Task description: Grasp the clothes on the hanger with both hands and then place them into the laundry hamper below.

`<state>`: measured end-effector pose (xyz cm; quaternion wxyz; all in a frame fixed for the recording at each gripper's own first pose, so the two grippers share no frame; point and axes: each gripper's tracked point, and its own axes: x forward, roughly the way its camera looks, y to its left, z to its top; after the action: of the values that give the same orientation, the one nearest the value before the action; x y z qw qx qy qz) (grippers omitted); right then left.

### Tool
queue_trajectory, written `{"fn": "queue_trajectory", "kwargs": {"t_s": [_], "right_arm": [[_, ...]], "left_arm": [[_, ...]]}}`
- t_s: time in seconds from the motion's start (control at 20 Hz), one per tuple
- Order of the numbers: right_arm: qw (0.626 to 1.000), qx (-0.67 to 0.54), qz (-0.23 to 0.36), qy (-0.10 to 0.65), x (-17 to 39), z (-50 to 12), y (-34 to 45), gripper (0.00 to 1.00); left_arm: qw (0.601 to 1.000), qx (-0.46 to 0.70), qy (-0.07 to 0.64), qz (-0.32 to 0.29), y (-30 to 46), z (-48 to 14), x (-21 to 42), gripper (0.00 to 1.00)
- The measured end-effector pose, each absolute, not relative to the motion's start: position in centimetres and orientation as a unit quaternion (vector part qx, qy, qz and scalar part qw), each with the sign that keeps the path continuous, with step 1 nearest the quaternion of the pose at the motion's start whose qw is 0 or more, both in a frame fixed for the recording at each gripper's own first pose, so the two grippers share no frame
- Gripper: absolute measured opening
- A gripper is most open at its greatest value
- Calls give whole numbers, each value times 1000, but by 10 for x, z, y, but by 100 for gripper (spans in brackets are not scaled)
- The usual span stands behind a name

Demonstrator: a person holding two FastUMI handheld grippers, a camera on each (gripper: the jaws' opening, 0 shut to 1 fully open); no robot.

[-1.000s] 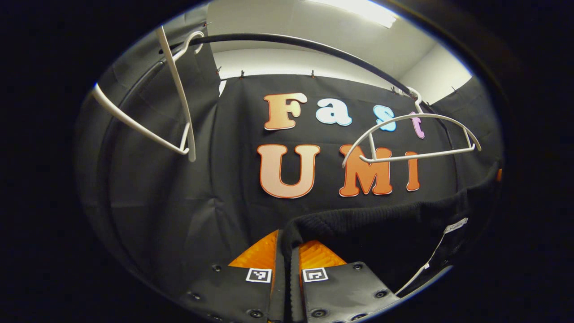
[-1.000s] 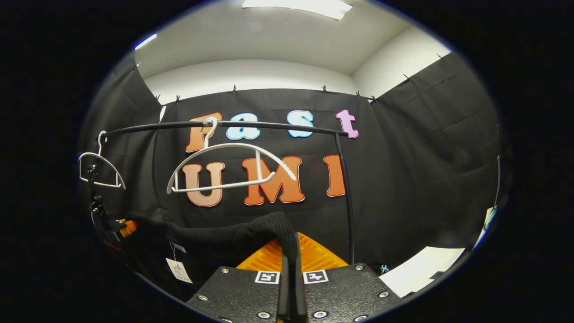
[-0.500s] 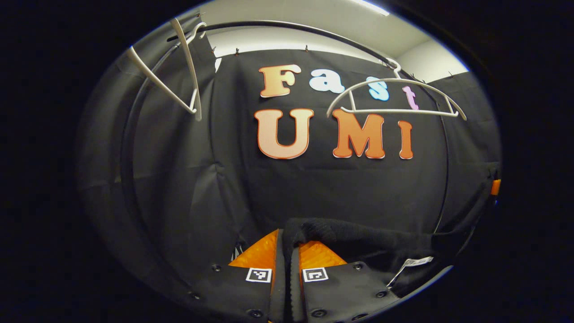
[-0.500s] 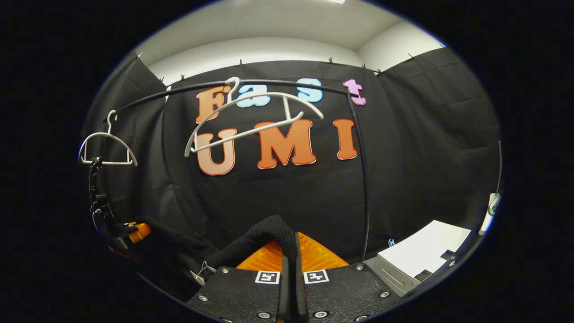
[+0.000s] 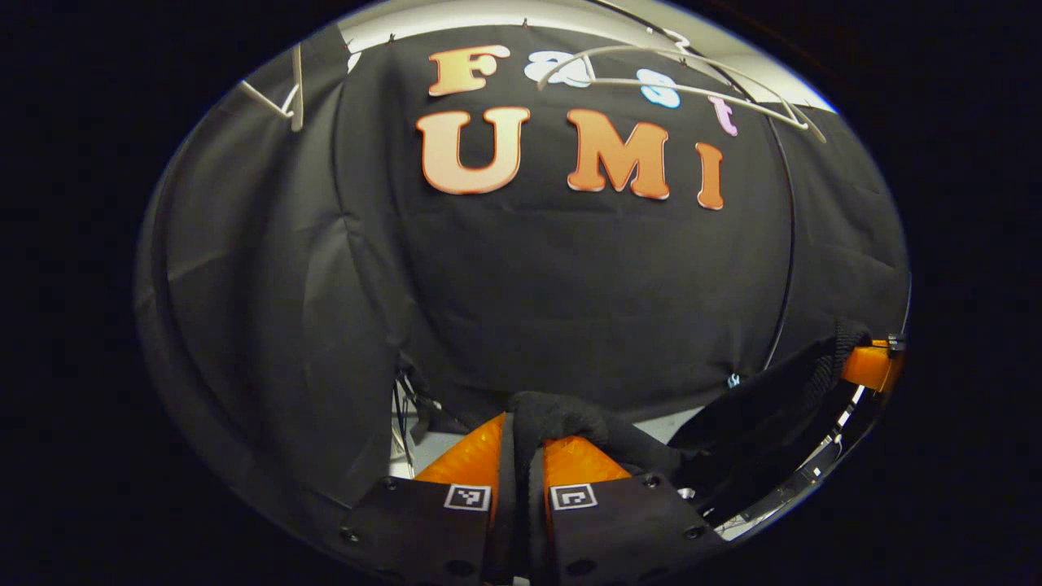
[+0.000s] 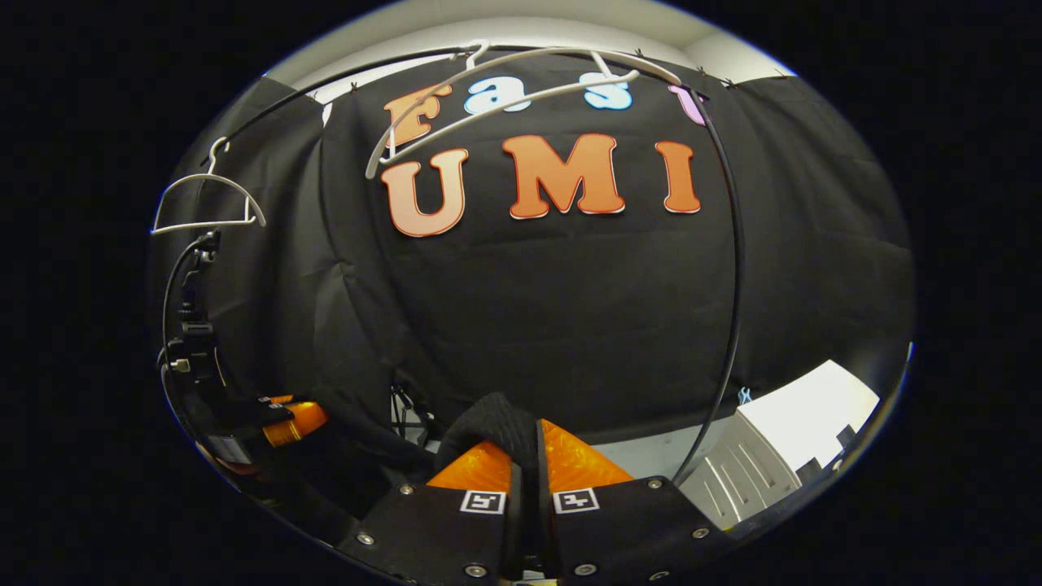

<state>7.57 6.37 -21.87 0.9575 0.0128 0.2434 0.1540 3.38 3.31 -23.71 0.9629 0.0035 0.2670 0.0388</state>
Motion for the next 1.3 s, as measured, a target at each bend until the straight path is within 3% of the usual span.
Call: {"fn": "queue_trajectory", "kwargs": {"t_s": [0.4,0.65,0.7,0.75,0.8,0.85,0.9,0.95,1.1,1.3], "right_arm": [[934,-16,125,334,68,-308,40,11],[930,-41,120,345,54,-327,34,13],[931,-43,125,341,55,-329,35,18],[932,-42,128,336,56,-327,37,31],[932,-43,130,334,55,-326,38,29],[932,-43,130,337,55,-327,36,46],[931,-41,128,341,55,-331,34,44],[930,-39,126,344,54,-331,33,64],[928,-38,115,353,46,-338,26,81],[926,-30,104,361,40,-340,19,92]], "left_arm": [[934,4,356,31,22,-311,27,16],[922,-11,386,14,22,-334,11,23],[920,-9,391,15,24,-339,7,24],[917,-10,398,16,24,-344,3,37],[915,-12,403,15,23,-346,2,27],[913,-15,408,15,23,-349,-1,40],[911,-13,413,20,25,-352,-3,43],[907,-13,421,22,27,-358,-7,57],[904,-8,426,34,31,-359,-11,99],[906,5,422,41,43,-359,-12,96]]}}
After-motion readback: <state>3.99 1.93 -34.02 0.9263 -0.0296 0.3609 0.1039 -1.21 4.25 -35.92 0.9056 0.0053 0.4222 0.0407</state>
